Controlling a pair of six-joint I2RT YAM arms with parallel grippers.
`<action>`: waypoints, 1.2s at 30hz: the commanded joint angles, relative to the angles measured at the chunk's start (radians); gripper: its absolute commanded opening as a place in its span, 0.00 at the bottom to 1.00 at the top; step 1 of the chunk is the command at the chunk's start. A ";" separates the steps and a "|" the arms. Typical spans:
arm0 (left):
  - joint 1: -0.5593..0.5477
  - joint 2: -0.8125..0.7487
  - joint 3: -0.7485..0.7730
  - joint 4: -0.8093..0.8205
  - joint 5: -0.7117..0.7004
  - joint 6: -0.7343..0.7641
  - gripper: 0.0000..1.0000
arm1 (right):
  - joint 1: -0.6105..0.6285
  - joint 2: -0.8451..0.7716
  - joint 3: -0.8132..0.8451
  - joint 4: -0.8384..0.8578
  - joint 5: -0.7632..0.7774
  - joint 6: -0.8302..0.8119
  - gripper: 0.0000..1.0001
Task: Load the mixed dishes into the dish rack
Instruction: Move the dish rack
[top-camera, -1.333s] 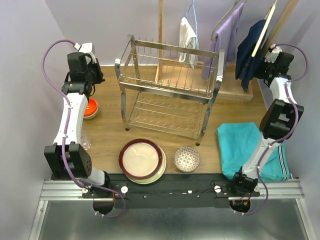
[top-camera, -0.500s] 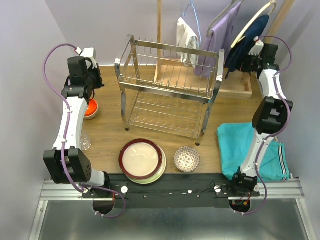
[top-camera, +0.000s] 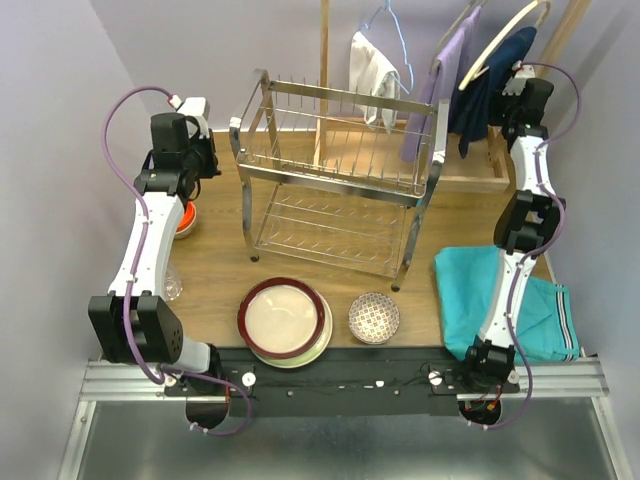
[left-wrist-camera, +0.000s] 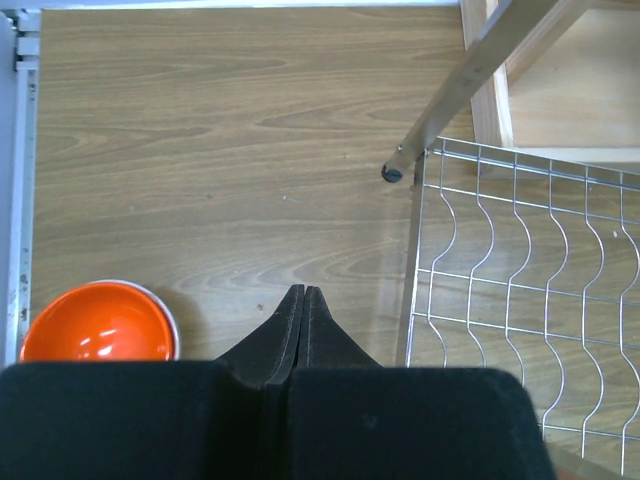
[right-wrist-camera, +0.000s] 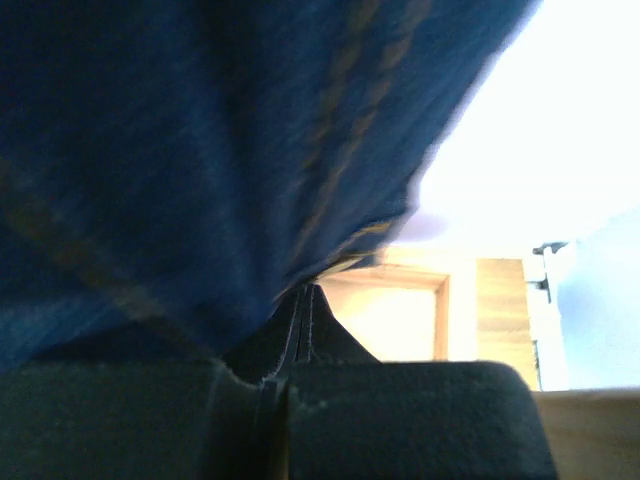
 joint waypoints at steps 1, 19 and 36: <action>-0.015 0.048 0.046 -0.012 -0.018 0.018 0.00 | -0.043 0.068 0.045 0.126 0.092 0.035 0.01; 0.062 -0.162 -0.128 -0.153 -0.140 0.008 0.75 | -0.036 -0.930 -1.258 0.093 -0.245 -0.047 1.00; 0.030 -0.550 -0.538 -0.070 0.384 0.440 0.74 | 0.001 -1.572 -1.552 -0.614 -0.617 -0.679 0.98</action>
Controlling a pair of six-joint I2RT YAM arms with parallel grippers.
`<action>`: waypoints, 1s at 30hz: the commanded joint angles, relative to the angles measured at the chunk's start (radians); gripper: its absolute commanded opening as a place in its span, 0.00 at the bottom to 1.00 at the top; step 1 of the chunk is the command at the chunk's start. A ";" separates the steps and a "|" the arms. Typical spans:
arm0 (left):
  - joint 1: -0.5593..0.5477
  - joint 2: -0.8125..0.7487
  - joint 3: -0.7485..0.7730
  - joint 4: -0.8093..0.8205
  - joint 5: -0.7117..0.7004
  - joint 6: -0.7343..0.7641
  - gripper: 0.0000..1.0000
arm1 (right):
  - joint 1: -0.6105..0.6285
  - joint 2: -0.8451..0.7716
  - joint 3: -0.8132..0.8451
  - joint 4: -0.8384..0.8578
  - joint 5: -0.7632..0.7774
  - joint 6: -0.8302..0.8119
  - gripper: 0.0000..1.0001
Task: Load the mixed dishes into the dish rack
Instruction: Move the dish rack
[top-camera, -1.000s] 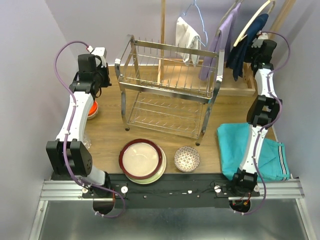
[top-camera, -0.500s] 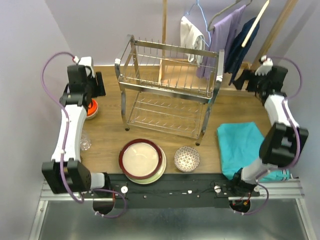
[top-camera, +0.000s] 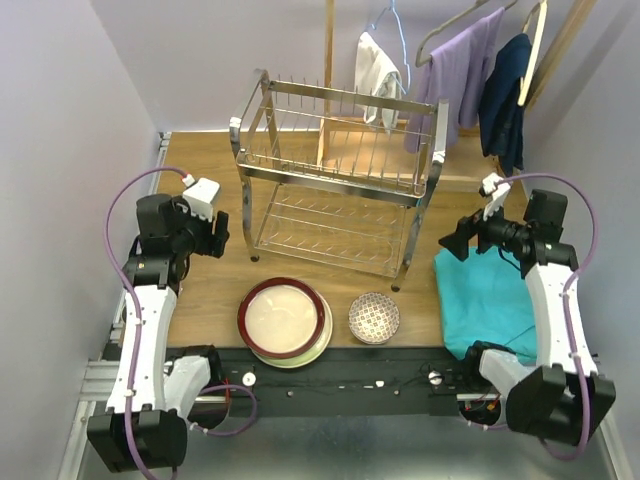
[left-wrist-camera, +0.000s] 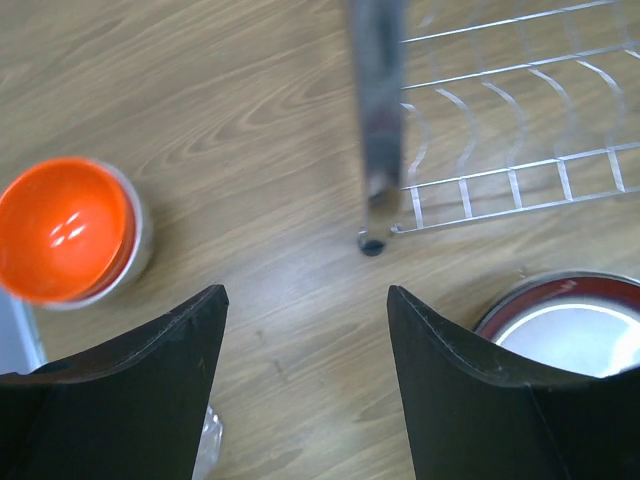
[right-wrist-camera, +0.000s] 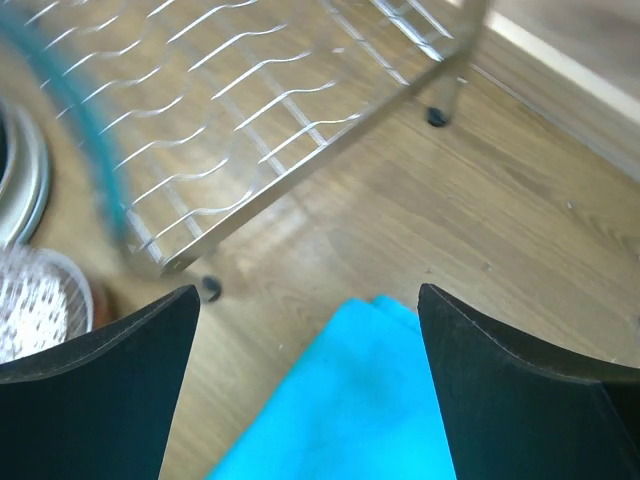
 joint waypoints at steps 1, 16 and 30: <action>-0.051 0.018 -0.014 0.042 0.179 0.101 0.74 | 0.000 -0.096 0.012 -0.287 -0.138 -0.253 0.98; -0.210 0.184 -0.007 0.279 0.102 -0.025 0.54 | 0.026 -0.168 0.038 -0.161 -0.249 -0.071 0.98; -0.275 0.156 -0.026 0.266 0.009 -0.336 0.00 | 0.374 -0.070 0.053 0.142 0.060 0.217 0.93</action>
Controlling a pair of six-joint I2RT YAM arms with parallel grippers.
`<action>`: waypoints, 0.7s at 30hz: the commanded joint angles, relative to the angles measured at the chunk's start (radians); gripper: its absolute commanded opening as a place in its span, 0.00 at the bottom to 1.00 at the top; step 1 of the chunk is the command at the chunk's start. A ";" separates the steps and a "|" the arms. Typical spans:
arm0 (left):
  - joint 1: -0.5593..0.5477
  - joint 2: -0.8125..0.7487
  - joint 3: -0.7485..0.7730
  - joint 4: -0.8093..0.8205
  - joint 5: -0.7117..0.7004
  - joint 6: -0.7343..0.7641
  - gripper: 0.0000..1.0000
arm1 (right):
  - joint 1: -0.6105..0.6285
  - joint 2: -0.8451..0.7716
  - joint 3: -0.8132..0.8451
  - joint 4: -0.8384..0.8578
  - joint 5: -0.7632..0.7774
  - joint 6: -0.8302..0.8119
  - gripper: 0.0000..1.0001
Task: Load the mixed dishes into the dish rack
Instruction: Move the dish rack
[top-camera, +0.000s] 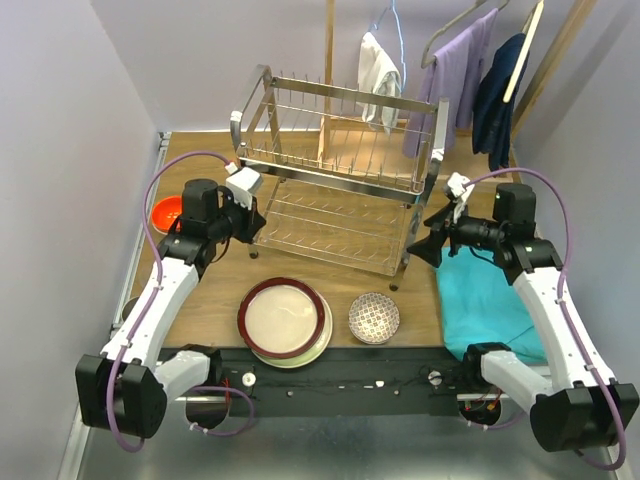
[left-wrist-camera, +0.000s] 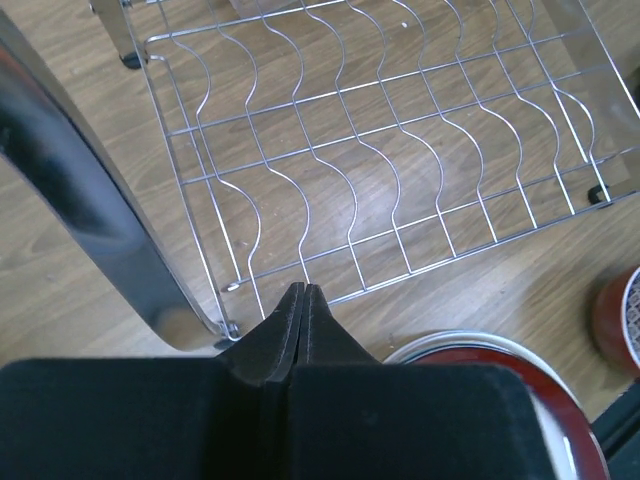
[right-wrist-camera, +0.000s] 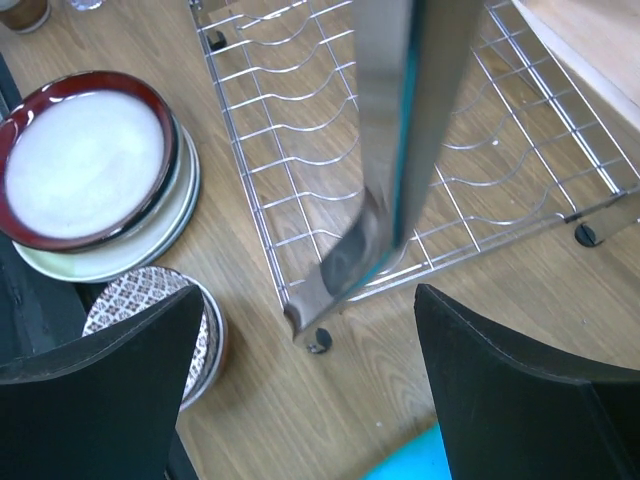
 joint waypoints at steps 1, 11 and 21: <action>-0.006 -0.044 -0.015 -0.001 -0.094 -0.167 0.00 | 0.105 -0.017 0.010 0.132 0.127 0.122 0.93; -0.006 -0.106 -0.037 -0.097 -0.094 -0.161 0.01 | 0.183 0.004 -0.066 0.268 0.431 0.299 0.69; -0.006 -0.164 -0.061 -0.174 -0.173 -0.063 0.45 | 0.183 -0.013 -0.095 0.272 0.687 0.323 0.50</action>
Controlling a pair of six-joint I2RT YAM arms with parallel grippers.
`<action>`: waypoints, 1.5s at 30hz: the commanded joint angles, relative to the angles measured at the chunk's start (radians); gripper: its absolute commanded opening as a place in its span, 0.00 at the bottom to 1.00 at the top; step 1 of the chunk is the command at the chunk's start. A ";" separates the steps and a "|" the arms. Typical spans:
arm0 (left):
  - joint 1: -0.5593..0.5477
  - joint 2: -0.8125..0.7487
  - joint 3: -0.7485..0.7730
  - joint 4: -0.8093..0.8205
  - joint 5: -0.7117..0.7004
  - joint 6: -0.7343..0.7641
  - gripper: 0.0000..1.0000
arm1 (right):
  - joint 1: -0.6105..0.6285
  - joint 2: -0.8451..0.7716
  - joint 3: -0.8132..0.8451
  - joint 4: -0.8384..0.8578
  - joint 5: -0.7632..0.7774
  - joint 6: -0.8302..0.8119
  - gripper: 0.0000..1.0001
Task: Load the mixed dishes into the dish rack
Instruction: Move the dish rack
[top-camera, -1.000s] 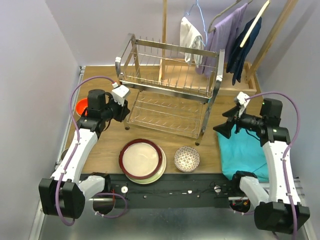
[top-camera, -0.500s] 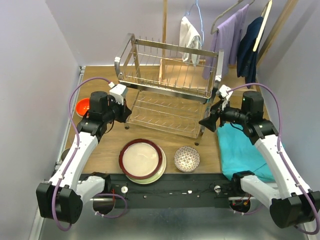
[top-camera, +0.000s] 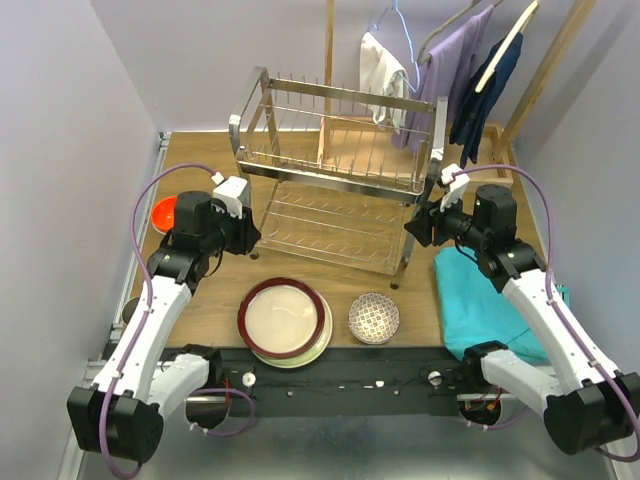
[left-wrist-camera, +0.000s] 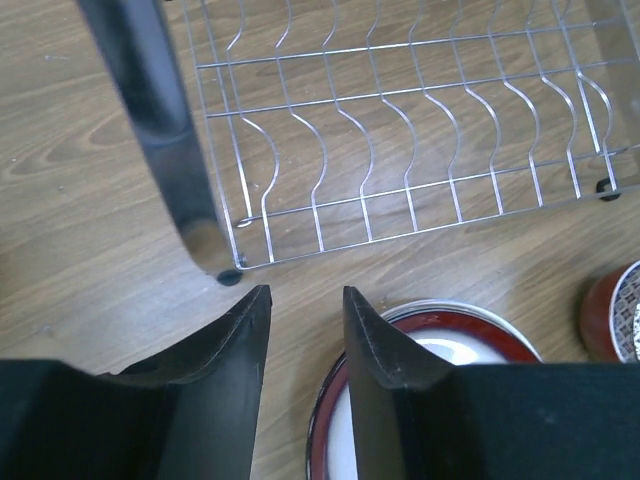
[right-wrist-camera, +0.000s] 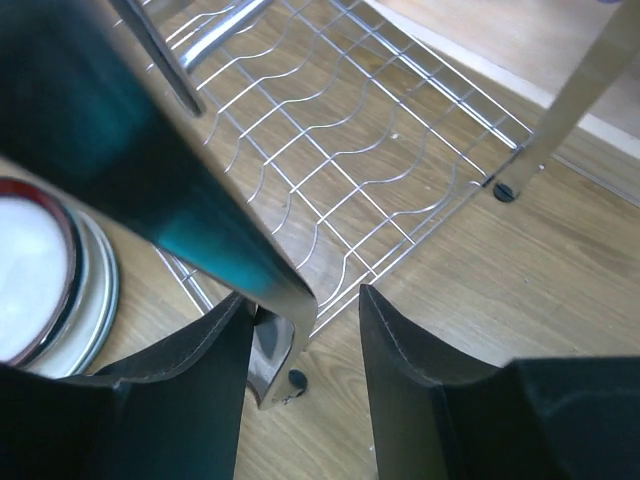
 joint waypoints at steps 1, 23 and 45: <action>0.001 -0.034 -0.045 -0.017 -0.089 0.044 0.47 | -0.006 -0.019 -0.035 0.025 0.244 0.035 0.50; -0.002 0.020 -0.042 0.073 -0.069 0.033 0.50 | -0.024 -0.071 -0.087 0.046 0.577 0.012 0.48; 0.348 0.148 0.414 -0.254 -0.168 0.272 0.77 | -0.027 -0.180 0.072 -0.375 0.149 -0.038 0.97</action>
